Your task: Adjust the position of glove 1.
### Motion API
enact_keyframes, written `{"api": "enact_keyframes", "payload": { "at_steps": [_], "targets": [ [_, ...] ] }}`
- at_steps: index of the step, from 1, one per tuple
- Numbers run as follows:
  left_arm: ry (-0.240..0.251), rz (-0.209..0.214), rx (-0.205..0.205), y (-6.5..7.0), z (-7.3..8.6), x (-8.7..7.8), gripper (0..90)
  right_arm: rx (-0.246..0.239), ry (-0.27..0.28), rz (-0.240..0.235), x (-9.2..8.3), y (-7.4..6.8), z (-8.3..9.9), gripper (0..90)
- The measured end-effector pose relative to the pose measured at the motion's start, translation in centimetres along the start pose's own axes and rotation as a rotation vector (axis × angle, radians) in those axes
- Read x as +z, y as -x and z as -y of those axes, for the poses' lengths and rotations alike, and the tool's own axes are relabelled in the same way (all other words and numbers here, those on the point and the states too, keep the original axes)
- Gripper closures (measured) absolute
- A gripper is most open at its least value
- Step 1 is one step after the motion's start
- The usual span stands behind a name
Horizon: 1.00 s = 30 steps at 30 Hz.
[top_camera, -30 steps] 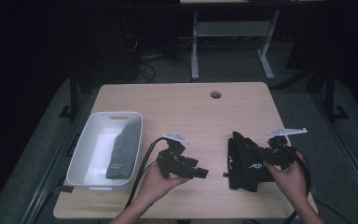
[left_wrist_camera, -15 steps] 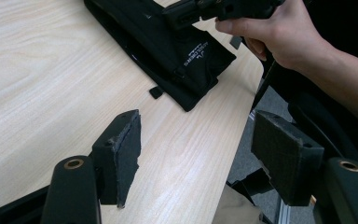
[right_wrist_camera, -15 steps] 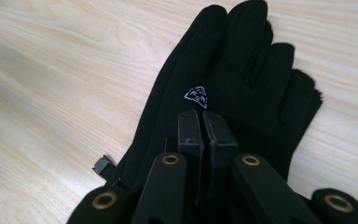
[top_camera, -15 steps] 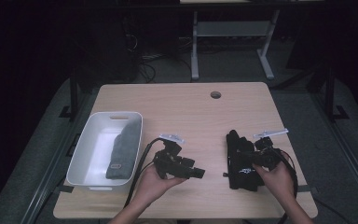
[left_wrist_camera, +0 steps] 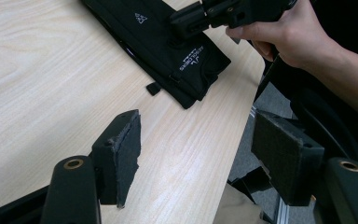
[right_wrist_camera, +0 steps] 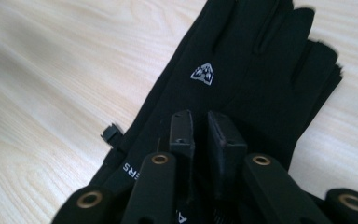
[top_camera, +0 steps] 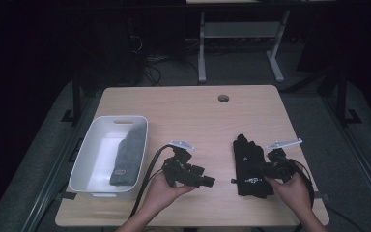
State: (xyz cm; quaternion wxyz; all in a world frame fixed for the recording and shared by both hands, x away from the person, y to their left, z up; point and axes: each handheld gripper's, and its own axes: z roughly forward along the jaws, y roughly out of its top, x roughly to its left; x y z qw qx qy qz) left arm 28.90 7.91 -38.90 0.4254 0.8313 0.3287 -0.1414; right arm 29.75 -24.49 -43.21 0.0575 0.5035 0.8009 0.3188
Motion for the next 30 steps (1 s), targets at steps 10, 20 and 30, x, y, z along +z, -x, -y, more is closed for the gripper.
{"api": "enact_keyframes", "payload": {
  "at_steps": [10, 20, 30],
  "targets": [
    [-0.014, 0.001, -0.007, -0.2, 0.2, 0.7, 32.9, -0.002, -0.011, -0.033, 0.7, -0.5, 0.3, 82.9],
    [-0.026, -0.005, -0.019, -0.6, 0.5, 1.8, 33.0, -0.021, -0.007, -0.082, 1.6, -1.7, -0.1, 81.1],
    [-0.058, -0.014, -0.026, -0.9, 0.1, 4.4, 33.3, 0.011, 0.034, -0.1, 1.4, -0.9, -0.8, 61.6]
  ]
}}
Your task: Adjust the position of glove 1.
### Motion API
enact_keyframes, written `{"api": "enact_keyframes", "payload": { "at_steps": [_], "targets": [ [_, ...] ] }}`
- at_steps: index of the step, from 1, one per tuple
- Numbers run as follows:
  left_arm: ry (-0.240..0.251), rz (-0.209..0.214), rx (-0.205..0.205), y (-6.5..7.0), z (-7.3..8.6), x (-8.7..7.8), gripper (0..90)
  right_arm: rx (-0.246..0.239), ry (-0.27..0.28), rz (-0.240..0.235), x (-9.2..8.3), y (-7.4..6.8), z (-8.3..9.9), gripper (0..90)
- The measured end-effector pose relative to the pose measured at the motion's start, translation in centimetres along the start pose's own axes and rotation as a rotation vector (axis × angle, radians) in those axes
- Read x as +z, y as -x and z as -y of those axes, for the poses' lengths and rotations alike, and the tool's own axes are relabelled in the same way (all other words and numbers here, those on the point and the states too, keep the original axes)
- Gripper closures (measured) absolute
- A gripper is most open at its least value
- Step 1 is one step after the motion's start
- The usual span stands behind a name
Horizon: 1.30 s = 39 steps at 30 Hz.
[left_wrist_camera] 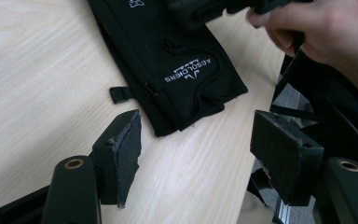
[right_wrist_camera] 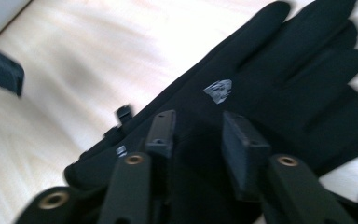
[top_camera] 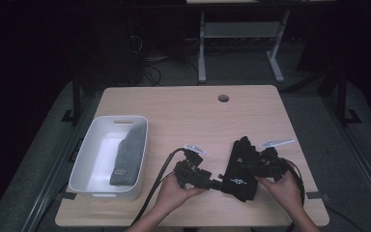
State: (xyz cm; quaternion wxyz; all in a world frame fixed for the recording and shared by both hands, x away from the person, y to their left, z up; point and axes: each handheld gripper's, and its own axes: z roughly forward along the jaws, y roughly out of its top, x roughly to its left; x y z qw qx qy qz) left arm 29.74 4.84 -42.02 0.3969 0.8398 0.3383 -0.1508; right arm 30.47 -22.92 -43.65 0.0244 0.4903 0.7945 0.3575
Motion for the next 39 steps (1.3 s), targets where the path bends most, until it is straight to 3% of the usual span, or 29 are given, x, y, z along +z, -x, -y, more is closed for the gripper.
{"api": "enact_keyframes", "payload": {
  "at_steps": [2, 8, 15, 24, 27, 34, 39],
  "targets": [
    [-0.009, -0.002, -0.004, -0.1, -0.2, 0.6, 33.6, -0.006, 0.026, 0.017, -0.3, 0.6, -0.2, 57.3],
    [-0.033, -0.017, -0.009, -0.2, -0.6, 2.6, 34.6, 0.034, 0.046, 0.038, -0.7, 2.1, -0.6, 49.7],
    [-0.061, -0.025, -0.012, -0.4, -0.7, 4.4, 36.9, 0.084, 0.045, 0.073, -0.7, 4.1, -0.3, 47.6],
    [-0.106, -0.057, -0.026, -0.5, -0.6, 6.0, 38.5, 0.118, 0.031, 0.1, -0.2, 5.3, -0.2, 47.0],
    [-0.096, -0.067, -0.026, -0.6, -0.7, 6.1, 41.0, 0.123, 0.031, 0.104, 0.0, 5.5, -0.2, 46.7],
    [-0.1, -0.122, 0.035, -0.4, -0.7, 6.2, 56.9, 0.143, 0.014, 0.098, 0.5, 5.8, 0.1, 46.4],
    [-0.101, -0.122, 0.036, -0.8, -0.8, 6.4, 69.7, 0.15, 0.019, 0.089, 0.7, 5.8, 0.4, 50.4]
  ]
}}
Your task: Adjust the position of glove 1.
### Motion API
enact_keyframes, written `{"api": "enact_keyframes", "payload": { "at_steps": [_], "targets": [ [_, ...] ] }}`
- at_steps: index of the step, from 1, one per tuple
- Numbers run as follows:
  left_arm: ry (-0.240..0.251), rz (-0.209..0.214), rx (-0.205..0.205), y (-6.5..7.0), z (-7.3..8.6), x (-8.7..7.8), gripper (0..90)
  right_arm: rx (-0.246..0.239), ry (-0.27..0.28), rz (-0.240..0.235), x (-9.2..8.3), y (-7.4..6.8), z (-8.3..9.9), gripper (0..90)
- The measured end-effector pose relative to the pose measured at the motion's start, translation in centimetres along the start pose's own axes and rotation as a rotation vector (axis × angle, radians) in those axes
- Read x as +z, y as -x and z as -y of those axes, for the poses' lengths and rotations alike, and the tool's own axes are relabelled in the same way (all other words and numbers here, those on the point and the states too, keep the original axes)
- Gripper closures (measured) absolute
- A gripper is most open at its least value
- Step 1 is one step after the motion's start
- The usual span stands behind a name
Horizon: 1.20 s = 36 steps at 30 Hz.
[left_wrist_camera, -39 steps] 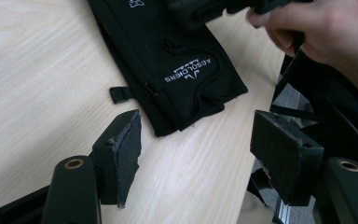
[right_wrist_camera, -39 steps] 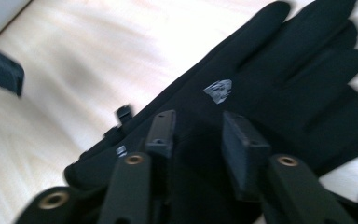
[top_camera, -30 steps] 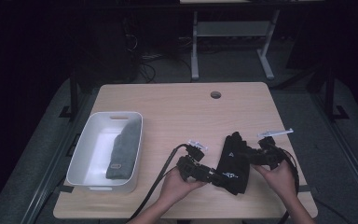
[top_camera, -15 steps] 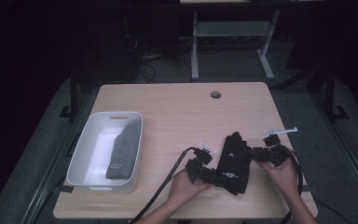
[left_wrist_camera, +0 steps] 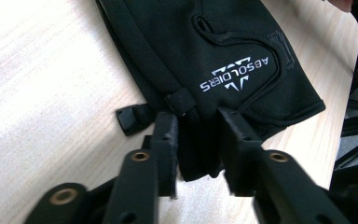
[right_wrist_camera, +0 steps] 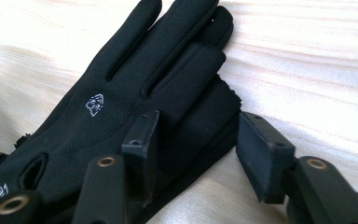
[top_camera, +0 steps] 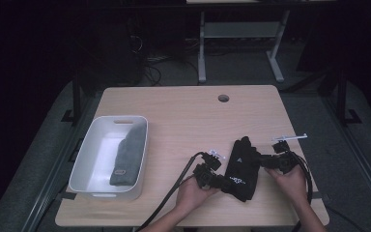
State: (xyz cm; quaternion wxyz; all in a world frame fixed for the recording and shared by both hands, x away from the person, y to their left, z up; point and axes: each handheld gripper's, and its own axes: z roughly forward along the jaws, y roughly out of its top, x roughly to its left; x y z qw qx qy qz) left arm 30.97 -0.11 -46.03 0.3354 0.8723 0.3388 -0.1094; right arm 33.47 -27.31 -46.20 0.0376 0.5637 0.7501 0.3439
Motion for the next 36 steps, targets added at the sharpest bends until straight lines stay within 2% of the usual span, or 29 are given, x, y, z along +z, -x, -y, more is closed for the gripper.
{"api": "enact_keyframes", "payload": {
  "at_steps": [7, 13, 20, 36],
  "targets": [
    [0.002, 0.041, -0.027, -0.6, -0.2, 0.1, 78.9, 0.015, -0.007, -0.016, 0.1, -0.3, 0.0, 67.0],
    [0.019, 0.076, -0.055, -1.1, -0.1, 0.0, 81.0, 0.011, 0.014, -0.025, -0.2, -0.5, 0.0, 79.3],
    [0.035, 0.083, -0.065, -1.3, -0.1, -0.2, 81.5, 0.048, 0.011, -0.044, -0.4, -0.2, 0.1, 80.9],
    [0.055, 0.081, -0.054, -1.4, 0.2, -2.1, 81.7, 0.052, 0.046, -0.097, -1.3, -1.1, -0.5, 81.8]
  ]
}}
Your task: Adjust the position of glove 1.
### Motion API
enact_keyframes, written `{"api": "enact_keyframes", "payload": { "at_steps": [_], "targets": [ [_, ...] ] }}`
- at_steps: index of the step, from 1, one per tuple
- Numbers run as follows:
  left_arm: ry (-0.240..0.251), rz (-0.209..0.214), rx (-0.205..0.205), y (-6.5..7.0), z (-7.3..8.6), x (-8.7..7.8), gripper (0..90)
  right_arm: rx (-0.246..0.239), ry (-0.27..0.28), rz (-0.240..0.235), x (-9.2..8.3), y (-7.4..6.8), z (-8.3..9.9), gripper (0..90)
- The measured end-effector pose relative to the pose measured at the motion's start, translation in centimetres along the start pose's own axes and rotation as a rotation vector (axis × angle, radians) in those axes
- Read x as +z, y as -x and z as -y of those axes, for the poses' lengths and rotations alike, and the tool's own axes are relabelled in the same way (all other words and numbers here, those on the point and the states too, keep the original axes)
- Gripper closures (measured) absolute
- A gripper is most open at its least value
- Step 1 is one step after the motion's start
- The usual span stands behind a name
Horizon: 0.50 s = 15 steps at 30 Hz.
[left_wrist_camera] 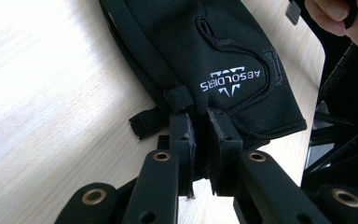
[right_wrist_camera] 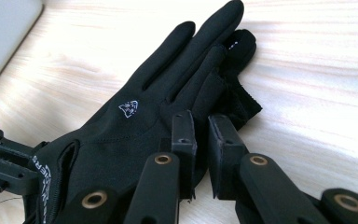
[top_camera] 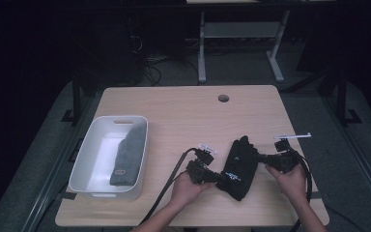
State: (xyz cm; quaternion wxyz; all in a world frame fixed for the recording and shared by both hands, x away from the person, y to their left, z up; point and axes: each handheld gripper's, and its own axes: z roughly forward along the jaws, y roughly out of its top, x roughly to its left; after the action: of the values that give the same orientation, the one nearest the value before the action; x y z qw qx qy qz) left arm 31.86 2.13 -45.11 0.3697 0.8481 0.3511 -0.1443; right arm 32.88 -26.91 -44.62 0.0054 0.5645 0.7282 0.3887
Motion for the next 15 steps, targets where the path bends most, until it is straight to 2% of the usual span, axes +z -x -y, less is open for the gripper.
{"api": "enact_keyframes", "payload": {
  "at_steps": [15],
  "targets": [
    [0.027, -0.01, 0.004, -0.1, 0.2, -2.1, 81.7, -0.018, 0.018, -0.04, -0.4, -1.6, -1.3, 82.0]
  ]
}}
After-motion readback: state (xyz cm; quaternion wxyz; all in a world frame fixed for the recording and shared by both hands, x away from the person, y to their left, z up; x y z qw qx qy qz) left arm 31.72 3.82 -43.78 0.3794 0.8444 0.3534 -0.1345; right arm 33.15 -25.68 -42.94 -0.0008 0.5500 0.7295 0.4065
